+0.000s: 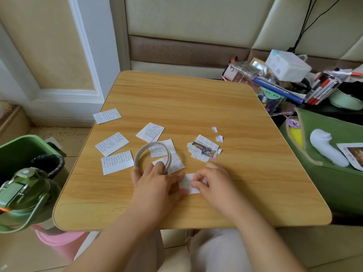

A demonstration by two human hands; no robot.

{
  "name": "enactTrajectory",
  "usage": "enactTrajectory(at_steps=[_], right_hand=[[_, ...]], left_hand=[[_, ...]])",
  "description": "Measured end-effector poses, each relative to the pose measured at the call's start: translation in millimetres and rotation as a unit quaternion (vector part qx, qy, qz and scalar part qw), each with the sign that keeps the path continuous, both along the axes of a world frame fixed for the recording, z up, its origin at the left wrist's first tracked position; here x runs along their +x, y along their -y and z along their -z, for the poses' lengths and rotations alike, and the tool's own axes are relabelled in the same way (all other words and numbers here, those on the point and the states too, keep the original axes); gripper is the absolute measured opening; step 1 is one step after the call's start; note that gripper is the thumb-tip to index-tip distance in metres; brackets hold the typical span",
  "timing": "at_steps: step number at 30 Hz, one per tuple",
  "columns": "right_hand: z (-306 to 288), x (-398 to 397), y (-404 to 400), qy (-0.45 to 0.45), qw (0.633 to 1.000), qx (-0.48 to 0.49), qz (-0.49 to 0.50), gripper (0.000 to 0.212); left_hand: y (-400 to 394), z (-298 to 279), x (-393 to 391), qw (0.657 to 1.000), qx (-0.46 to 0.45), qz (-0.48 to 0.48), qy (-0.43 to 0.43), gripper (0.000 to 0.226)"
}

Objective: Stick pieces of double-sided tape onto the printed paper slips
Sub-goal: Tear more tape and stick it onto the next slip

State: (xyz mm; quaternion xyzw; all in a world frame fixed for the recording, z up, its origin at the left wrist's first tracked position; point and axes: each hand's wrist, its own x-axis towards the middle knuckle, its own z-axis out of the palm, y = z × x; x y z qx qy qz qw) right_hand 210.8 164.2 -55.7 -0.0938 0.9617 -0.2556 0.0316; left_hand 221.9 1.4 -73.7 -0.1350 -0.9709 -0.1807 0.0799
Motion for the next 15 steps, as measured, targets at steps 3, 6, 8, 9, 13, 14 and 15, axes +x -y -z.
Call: enactTrajectory(at_steps=[3,6,8,9,13,14,15], right_hand=[[-0.8,2.6,-20.6,0.004,0.999,-0.012,0.031,0.014],[0.7,-2.6,-7.4,-0.006,1.0,0.004,0.0,0.009],[2.2,-5.6,11.6,-0.008,0.999,-0.002,-0.036,0.006],[2.7,-6.3,18.7,-0.01,0.999,-0.004,-0.045,0.005],[4.5,-3.5,4.2,-0.015,1.0,-0.022,-0.016,0.009],[3.2,-1.5,-5.3,-0.012,1.0,-0.025,0.002,0.011],[1.6,0.1,-14.0,-0.008,0.999,-0.028,0.016,0.014]], left_hand=[[2.3,1.3,-0.3,1.0,-0.008,-0.014,0.021,0.045],[1.6,1.2,0.1,1.0,0.002,-0.018,0.003,0.041],[1.7,4.9,-0.5,1.0,0.006,0.0,0.004,0.04],[2.3,6.9,-1.1,1.0,0.004,0.008,0.0,0.04],[0.0,2.2,-1.5,1.0,0.004,-0.003,-0.02,0.039],[-0.5,-2.0,0.2,1.0,-0.003,-0.011,-0.003,0.038],[0.5,-0.5,-0.3,1.0,-0.008,-0.017,0.002,0.039]])
